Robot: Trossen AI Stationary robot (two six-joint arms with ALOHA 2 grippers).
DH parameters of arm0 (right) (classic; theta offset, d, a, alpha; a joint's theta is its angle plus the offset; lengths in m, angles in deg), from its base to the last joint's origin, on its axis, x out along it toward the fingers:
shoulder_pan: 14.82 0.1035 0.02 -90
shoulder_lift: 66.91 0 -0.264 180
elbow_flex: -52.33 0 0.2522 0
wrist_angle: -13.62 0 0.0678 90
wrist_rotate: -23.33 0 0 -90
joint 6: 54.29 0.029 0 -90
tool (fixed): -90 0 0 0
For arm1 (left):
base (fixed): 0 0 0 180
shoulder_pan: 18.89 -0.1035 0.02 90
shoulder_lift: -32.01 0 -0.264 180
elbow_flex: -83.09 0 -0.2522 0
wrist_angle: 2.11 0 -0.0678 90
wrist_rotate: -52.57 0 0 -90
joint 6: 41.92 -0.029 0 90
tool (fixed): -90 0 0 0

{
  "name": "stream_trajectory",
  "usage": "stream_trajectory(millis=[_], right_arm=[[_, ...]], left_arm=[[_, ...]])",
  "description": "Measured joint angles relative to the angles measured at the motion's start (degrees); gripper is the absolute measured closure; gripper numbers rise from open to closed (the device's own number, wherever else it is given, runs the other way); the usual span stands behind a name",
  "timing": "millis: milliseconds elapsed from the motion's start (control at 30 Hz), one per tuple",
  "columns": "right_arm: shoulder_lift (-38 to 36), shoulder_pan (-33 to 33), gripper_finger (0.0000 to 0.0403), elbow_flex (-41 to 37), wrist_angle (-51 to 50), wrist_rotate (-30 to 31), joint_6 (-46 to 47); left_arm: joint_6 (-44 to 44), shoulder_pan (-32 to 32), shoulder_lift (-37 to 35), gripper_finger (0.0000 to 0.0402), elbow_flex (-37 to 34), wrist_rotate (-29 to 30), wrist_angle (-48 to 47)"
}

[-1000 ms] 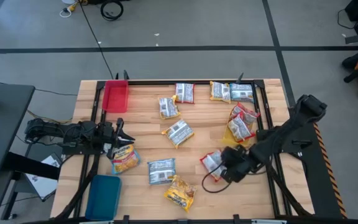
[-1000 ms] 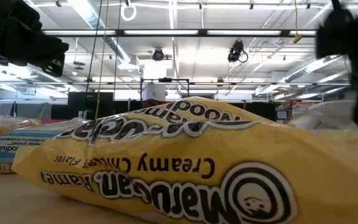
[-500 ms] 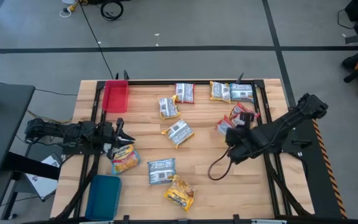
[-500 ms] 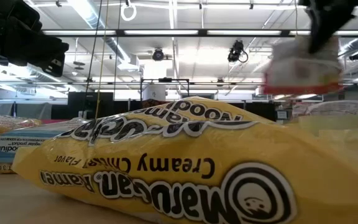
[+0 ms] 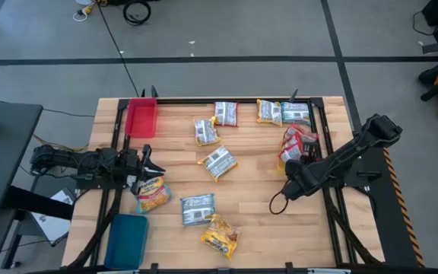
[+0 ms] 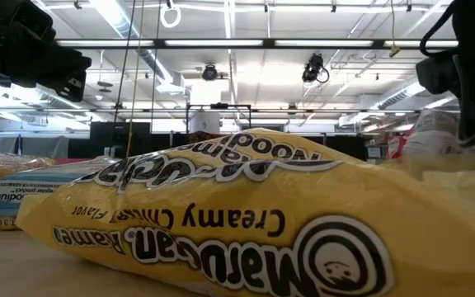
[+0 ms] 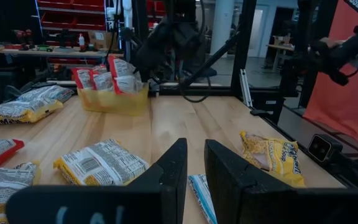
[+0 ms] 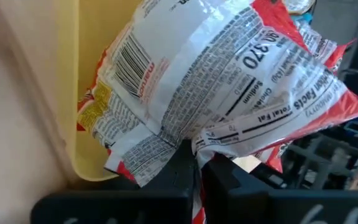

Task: Sort Maruchan noodles
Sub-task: Put the red noodle pack into the yellow bin

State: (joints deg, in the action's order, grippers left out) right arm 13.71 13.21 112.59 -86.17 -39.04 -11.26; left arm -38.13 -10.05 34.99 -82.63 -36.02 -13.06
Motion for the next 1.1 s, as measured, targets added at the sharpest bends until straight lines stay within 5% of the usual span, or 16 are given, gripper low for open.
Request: stream_trajectory(millis=[333, 633, 1100], right_arm=[[0.5, -2.4, 0.0391, 1.5, -4.0, 3.9, -19.2], [1.6, -2.9, 0.0391, 1.5, -2.8, -3.1, -25.8], [17.3, 0.8, 0.039, 14.7, 3.4, -1.5, -40.1]], left_arm=[[0.0, 0.0, 0.0, 0.034, 0.0, 0.0, 0.0], [0.0, 0.0, 0.0, 0.034, 0.0, 0.0, 0.1], [0.0, 0.0, 0.0, 0.034, 0.0, 0.0, 0.1]])
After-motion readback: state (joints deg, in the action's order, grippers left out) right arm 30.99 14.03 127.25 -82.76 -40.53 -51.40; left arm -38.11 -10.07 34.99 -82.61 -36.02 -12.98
